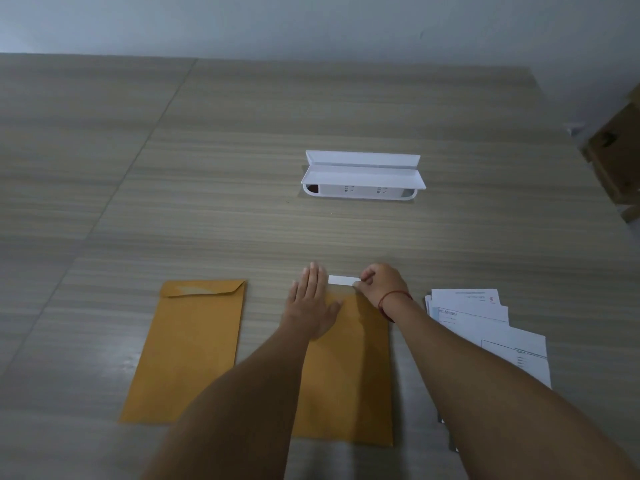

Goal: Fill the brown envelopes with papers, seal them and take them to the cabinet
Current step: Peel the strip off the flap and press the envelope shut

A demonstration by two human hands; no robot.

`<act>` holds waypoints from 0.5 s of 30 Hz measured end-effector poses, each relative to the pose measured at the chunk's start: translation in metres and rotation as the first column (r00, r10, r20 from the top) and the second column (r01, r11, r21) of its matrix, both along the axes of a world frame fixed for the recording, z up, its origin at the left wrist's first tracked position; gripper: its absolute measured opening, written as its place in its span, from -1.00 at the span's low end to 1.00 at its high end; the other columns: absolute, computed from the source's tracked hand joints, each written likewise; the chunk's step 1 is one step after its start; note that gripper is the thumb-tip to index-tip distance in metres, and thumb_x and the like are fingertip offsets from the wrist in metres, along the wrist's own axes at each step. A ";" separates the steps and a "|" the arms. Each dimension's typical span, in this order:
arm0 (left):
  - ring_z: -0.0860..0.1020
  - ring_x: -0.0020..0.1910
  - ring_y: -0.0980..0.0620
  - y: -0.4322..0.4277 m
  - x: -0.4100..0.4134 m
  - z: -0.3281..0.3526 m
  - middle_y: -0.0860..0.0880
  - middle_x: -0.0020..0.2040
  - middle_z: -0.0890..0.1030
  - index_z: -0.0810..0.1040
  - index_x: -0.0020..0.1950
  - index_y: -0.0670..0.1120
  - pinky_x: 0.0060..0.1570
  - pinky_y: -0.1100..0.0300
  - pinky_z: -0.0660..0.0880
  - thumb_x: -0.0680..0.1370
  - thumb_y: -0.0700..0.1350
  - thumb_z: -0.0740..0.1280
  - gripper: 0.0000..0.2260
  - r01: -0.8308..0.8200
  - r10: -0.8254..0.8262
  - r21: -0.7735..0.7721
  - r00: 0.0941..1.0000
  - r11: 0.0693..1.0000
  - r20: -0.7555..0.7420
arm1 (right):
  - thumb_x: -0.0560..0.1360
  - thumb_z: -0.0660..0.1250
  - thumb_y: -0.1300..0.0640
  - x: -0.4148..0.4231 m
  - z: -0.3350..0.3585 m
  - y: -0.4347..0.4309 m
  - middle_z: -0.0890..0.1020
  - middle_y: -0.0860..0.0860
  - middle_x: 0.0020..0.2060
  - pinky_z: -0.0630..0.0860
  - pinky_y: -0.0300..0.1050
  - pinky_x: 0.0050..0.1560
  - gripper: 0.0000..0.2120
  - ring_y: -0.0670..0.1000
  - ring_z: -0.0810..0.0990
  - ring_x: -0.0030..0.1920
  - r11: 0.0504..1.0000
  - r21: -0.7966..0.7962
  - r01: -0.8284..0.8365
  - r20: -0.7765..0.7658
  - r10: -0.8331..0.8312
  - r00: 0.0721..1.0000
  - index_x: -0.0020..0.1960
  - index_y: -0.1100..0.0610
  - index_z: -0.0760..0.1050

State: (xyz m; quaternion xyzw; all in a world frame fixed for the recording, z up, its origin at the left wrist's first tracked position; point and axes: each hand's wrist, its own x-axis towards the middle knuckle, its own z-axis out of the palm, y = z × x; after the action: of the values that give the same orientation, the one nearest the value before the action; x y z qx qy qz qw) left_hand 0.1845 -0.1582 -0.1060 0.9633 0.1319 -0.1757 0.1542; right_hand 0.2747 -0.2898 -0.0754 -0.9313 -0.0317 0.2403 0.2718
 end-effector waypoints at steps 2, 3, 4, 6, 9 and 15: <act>-0.26 0.55 -0.01 0.001 0.001 0.000 -0.07 0.57 -0.28 -0.29 0.55 -0.10 0.51 0.05 -0.23 0.63 0.21 -0.06 -0.33 0.002 -0.002 -0.013 1.000 1.000 -0.024 | 0.46 0.41 0.02 -0.002 -0.001 0.003 0.66 0.00 0.01 0.54 -0.02 0.15 -0.83 0.06 0.62 0.07 1.000 -0.010 0.025 0.020 -0.025 0.999 0.01 0.06 0.60; -0.26 0.55 -0.01 0.001 0.001 0.000 -0.07 0.57 -0.28 -0.29 0.55 -0.11 0.51 0.04 -0.24 0.63 0.21 -0.06 -0.33 0.004 -0.005 -0.013 1.000 1.000 -0.029 | 0.46 0.42 0.02 -0.003 -0.001 0.004 0.67 -0.01 0.00 0.54 -0.02 0.14 -0.84 0.05 0.62 0.06 0.999 -0.011 0.042 0.032 -0.042 0.999 -0.01 0.05 0.60; -0.26 0.55 -0.01 0.001 0.001 -0.001 -0.07 0.57 -0.28 -0.29 0.55 -0.11 0.51 0.04 -0.23 0.63 0.21 -0.06 -0.33 0.007 -0.007 -0.011 1.000 1.000 -0.029 | 0.44 0.43 0.02 -0.003 -0.002 0.005 0.67 -0.01 -0.01 0.54 -0.02 0.13 -0.85 0.05 0.63 0.05 0.998 -0.006 0.061 0.039 -0.061 0.997 -0.03 0.05 0.60; -0.26 0.56 -0.02 0.001 0.001 -0.002 -0.07 0.57 -0.28 -0.29 0.55 -0.11 0.51 0.04 -0.23 0.63 0.21 -0.05 -0.33 0.009 -0.009 -0.005 1.000 1.000 -0.030 | 0.42 0.46 0.03 -0.002 -0.003 0.006 0.67 0.00 -0.02 0.55 -0.03 0.12 -0.86 0.05 0.63 0.04 0.995 0.016 0.097 0.023 -0.097 0.995 -0.08 0.05 0.60; -0.26 0.55 -0.01 0.002 0.002 -0.002 -0.06 0.57 -0.28 -0.29 0.55 -0.10 0.51 0.04 -0.23 0.63 0.21 -0.05 -0.33 0.005 -0.005 -0.011 0.999 1.000 -0.037 | 0.39 0.50 0.06 0.002 -0.001 0.008 0.68 0.02 -0.04 0.55 0.00 0.15 -0.88 0.06 0.63 0.05 0.991 0.039 0.129 -0.045 -0.127 0.991 -0.13 0.07 0.60; -0.28 0.55 0.00 0.002 0.002 0.001 -0.05 0.56 -0.30 -0.30 0.55 -0.09 0.50 0.04 -0.24 0.62 0.22 -0.06 -0.33 0.009 -0.010 -0.019 0.998 1.000 -0.057 | 0.40 0.49 0.08 0.007 0.001 0.012 0.70 0.01 -0.02 0.54 -0.04 0.15 -0.94 0.05 0.63 0.06 0.987 0.033 0.157 -0.105 -0.153 0.983 -0.17 0.05 0.64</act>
State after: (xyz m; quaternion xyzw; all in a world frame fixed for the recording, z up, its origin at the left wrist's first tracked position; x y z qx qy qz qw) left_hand 0.1870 -0.1560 -0.1054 0.9570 0.1301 -0.2052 0.1586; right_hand 0.2815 -0.2778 -0.0747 -0.9116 0.0501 0.2652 0.3100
